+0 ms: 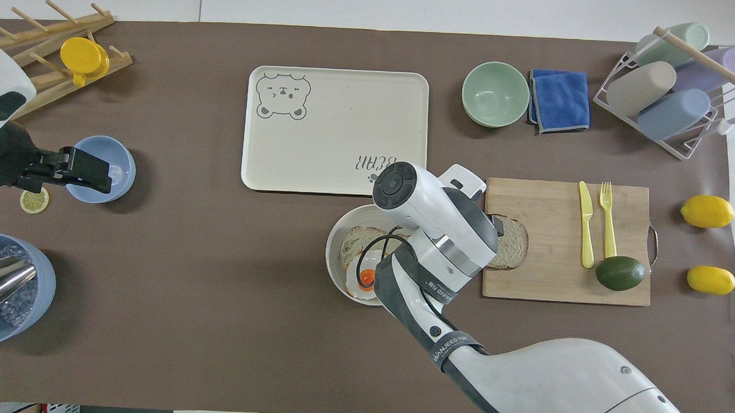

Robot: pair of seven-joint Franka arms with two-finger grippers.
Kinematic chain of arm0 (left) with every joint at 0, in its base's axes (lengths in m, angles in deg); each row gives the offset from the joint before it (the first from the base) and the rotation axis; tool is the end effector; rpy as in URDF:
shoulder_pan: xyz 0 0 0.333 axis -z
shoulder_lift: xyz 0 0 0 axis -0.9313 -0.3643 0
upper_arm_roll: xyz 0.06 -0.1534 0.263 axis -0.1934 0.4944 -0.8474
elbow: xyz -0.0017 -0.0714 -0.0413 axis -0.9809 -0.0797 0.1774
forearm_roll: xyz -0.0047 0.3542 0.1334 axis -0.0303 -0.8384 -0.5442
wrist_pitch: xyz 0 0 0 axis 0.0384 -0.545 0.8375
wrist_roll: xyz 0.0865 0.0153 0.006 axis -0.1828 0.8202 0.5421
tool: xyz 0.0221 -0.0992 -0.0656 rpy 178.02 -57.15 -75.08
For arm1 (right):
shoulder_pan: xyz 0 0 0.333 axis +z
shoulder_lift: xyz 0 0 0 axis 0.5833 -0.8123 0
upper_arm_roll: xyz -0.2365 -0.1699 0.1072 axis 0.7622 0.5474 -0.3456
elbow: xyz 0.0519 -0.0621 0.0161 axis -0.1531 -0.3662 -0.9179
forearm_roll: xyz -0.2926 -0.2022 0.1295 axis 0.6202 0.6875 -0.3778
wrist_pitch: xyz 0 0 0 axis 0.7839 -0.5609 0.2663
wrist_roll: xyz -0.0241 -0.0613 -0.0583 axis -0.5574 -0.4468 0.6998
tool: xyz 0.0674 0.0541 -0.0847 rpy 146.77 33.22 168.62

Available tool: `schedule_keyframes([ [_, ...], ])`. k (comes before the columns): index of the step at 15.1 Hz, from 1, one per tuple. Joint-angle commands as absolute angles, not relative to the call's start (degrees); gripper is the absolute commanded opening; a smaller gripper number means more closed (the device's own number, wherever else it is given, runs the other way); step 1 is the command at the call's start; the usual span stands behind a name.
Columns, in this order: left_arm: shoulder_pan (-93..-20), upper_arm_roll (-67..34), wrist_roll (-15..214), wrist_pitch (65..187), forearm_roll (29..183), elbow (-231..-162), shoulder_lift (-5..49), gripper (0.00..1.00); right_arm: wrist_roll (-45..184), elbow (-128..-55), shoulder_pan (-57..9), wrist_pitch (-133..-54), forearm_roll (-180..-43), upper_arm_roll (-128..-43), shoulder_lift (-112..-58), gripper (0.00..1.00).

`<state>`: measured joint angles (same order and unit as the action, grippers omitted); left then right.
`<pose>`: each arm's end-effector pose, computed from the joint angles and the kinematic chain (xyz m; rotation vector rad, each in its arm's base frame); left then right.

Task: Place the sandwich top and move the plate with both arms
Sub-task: 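Carry the bread slice with the right gripper over the white plate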

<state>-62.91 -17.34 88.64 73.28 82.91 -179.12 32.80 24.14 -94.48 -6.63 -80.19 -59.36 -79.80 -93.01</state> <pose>0.5195 -0.0764 0.5886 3.1164 -0.0920 -0.1633 0.5057 0.2600 0.2732 2.6133 0.0711 -0.2428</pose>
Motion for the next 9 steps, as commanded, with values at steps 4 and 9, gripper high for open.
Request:
schedule_keyframes([
  [4,-63.3,-17.1,88.2,73.6,82.0,-180.0,33.7,1.00,25.8,-97.1,-6.7,-80.9,-57.6,-80.1,-91.0,0.95],
  [9,-63.3,-17.1,88.4,72.8,82.0,-180.2,33.8,1.00,25.9,-97.6,-6.8,-80.9,-57.6,-80.1,-90.8,0.91],
])
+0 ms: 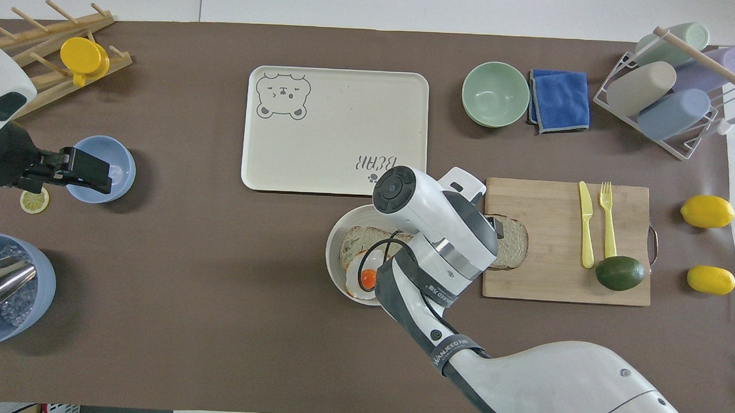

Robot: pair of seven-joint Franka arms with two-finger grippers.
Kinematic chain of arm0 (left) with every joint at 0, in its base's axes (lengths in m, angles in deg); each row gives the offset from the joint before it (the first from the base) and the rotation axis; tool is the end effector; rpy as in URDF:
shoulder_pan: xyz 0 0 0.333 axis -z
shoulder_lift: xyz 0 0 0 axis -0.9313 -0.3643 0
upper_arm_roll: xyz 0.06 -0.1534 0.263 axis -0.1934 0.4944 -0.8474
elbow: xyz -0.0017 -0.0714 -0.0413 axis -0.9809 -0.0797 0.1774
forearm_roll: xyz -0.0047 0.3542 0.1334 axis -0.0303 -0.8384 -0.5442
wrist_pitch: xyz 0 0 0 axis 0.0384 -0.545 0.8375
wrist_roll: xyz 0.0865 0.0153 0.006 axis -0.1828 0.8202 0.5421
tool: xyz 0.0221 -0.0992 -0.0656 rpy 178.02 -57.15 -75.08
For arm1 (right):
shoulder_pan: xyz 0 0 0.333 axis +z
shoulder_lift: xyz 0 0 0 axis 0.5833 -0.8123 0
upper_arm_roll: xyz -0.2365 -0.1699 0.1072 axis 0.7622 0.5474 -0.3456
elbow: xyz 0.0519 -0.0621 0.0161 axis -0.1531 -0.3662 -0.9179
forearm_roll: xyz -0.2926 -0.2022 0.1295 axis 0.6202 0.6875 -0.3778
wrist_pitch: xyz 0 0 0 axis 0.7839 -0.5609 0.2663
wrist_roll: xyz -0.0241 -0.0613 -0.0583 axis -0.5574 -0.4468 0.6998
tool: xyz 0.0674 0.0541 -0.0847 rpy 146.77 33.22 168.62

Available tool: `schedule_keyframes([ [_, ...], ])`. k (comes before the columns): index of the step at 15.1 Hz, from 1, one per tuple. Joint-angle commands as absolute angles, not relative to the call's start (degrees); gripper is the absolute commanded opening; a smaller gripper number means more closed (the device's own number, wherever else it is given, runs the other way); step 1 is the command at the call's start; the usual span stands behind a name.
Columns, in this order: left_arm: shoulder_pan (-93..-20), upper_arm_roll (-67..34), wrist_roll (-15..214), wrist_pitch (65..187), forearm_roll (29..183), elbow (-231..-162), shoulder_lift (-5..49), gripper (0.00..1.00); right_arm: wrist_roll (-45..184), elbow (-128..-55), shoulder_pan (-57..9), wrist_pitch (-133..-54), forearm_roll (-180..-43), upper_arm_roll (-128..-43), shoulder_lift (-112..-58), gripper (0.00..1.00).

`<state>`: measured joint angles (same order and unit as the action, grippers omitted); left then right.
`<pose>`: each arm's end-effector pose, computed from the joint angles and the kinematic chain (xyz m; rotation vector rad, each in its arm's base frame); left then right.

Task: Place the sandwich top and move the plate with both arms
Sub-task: 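Carry the bread slice with the right gripper over the white plate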

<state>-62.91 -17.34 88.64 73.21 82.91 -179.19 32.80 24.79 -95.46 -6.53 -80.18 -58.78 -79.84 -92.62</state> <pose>0.5193 -0.0763 0.5879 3.1165 -0.0920 -0.1671 0.5015 0.2580 0.2711 2.6002 0.0977 -0.2498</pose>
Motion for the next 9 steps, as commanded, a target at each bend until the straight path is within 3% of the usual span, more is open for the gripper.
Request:
schedule_keyframes([
  [1,-63.3,-17.1,88.4,72.8,82.0,-180.3,33.8,1.00,25.9,-97.6,-6.7,-80.9,-57.6,-80.1,-90.8,0.91],
  [9,-63.4,-17.2,89.1,73.1,82.2,-180.2,33.9,1.00,26.2,-99.0,-6.8,-81.5,-57.6,-80.1,-90.4,0.88],
])
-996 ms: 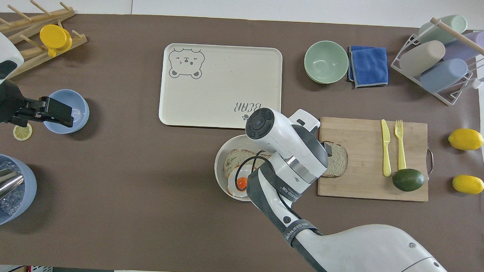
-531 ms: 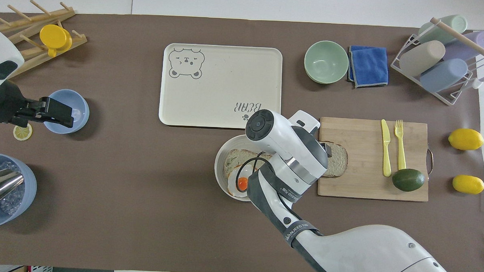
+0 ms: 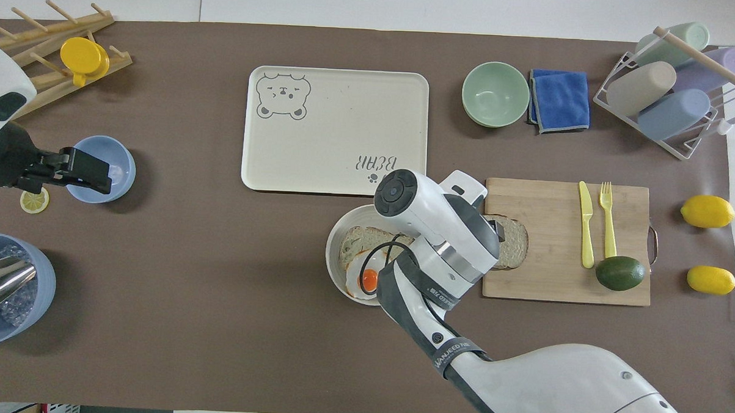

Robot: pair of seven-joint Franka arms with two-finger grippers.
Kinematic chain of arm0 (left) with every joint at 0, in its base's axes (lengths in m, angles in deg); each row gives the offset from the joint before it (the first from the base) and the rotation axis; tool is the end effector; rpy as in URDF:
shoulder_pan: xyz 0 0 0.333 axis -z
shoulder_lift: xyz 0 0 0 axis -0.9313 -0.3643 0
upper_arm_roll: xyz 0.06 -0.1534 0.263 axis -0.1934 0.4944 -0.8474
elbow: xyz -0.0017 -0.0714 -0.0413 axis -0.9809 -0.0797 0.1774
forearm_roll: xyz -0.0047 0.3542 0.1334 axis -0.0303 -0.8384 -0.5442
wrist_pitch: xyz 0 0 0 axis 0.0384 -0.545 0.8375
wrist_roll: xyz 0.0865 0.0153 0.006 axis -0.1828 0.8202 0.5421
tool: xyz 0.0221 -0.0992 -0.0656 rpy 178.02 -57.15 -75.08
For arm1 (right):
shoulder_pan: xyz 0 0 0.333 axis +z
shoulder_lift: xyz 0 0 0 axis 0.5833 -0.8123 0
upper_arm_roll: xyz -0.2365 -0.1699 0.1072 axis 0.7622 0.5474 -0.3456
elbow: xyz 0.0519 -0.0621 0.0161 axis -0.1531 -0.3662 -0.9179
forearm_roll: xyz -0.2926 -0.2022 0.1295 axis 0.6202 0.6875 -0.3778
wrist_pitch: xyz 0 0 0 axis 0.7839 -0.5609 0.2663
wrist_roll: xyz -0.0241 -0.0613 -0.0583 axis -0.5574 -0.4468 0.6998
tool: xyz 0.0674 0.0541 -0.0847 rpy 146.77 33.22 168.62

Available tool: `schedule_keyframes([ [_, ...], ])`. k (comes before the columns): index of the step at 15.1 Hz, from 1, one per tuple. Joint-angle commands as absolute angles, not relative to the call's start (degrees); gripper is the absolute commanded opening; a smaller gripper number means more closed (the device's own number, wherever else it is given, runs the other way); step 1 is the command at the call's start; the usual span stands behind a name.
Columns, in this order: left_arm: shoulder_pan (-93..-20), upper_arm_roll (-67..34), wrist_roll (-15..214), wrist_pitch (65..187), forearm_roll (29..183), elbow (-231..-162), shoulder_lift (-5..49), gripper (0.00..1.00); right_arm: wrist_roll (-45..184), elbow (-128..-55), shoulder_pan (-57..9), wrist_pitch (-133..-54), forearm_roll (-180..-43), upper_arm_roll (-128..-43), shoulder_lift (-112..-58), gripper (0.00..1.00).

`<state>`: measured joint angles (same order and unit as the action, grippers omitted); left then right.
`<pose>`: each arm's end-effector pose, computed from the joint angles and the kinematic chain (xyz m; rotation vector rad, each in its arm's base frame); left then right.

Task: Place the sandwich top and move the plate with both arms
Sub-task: 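Carry the bread slice with the right gripper over the white plate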

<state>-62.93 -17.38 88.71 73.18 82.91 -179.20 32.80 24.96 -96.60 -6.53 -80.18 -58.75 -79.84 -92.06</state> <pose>0.5193 -0.0758 0.5878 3.1166 -0.0885 -0.1682 0.4966 0.2551 0.2693 2.5935 0.1044 -0.2615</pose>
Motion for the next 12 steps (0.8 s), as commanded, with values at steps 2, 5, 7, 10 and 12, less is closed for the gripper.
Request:
schedule_keyframes([
  [2,-63.4,-17.2,89.1,73.3,82.3,-180.2,33.8,1.00,26.2,-99.2,-6.8,-81.5,-57.6,-80.1,-90.4,0.80],
  [5,-63.4,-17.2,89.0,73.6,82.2,-180.2,33.8,1.00,26.5,-99.3,-6.8,-81.6,-57.6,-80.1,-90.4,0.62],
  [7,-63.3,-17.2,89.0,73.5,82.2,-180.2,33.8,1.00,27.7,-99.3,-6.8,-81.5,-57.6,-80.1,-90.4,0.44],
  [10,-63.5,-17.2,89.1,73.6,82.2,-180.2,33.8,1.00,28.6,-98.3,-6.5,-80.7,-57.6,-80.1,-90.4,0.14],
  [12,-63.7,-17.2,89.1,73.6,82.2,-180.3,33.8,1.00,28.9,-94.8,-6.0,-77.8,-57.6,-80.9,-91.0,0.03],
])
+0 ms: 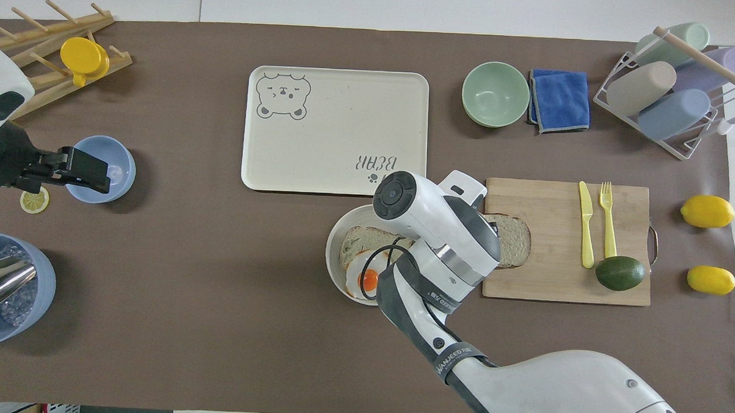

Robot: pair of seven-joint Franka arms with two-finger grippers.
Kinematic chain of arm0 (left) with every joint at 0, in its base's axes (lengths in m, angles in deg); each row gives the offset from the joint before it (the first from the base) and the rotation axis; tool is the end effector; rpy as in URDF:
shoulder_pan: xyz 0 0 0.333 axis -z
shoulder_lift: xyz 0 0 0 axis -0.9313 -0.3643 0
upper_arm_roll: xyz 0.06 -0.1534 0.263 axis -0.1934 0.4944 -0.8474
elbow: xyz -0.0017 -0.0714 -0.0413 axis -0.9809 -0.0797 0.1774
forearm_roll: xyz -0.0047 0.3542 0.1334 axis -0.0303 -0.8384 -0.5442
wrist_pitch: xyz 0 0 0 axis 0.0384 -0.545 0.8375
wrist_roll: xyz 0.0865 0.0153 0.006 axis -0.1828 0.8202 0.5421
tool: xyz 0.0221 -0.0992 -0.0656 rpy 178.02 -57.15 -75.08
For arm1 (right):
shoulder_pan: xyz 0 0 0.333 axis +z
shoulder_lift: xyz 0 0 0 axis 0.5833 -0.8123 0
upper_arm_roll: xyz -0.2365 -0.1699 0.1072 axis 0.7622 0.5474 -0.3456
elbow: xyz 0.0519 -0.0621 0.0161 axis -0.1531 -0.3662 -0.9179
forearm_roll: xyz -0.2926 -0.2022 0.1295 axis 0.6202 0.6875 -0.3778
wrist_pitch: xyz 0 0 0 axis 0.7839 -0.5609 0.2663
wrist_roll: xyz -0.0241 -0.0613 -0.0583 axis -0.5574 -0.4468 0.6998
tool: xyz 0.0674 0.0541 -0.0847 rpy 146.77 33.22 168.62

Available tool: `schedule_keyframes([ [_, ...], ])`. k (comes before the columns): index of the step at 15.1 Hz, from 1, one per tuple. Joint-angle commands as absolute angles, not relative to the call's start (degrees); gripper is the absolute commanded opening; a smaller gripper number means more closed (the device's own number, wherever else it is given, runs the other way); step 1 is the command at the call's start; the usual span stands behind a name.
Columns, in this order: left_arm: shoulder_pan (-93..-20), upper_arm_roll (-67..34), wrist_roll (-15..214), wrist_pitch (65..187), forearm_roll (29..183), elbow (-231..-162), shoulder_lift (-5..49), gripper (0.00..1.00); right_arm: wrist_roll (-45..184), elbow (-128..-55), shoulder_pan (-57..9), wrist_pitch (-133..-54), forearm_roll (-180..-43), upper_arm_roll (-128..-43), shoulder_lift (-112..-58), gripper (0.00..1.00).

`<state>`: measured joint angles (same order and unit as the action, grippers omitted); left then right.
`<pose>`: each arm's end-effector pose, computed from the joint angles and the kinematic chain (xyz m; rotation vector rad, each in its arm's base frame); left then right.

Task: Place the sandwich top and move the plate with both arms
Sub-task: 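Carry the bread slice with the right gripper over the white plate, then lower the bread slice onto the egg sandwich and open the right gripper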

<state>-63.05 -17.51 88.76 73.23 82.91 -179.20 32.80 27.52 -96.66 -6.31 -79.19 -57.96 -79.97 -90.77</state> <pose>0.5197 -0.0735 0.5879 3.1166 -0.0803 -0.1668 0.4951 0.2558 0.2815 2.5836 0.1691 -0.2581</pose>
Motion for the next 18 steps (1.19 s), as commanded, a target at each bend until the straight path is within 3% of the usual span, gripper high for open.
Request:
schedule_keyframes([
  [1,-63.7,-17.2,89.0,73.7,82.2,-180.3,33.9,1.00,28.8,-91.9,-5.1,-75.1,-57.7,-81.9,-91.2,0.00],
  [4,-63.7,-17.2,89.1,75.9,82.2,-180.2,33.7,1.00,28.8,-83.3,0.4,-68.3,-58.5,-82.1,-92.9,0.00],
  [7,-64.8,-17.1,89.0,76.5,82.2,-180.2,33.7,1.00,28.8,-79.3,5.9,-66.3,-58.5,-82.1,-93.7,0.00],
  [18,-64.9,-17.1,88.9,76.7,83.0,-180.9,33.8,1.00,28.2,-81.3,7.8,-77.0,-61.1,-82.4,-94.6,0.00],
])
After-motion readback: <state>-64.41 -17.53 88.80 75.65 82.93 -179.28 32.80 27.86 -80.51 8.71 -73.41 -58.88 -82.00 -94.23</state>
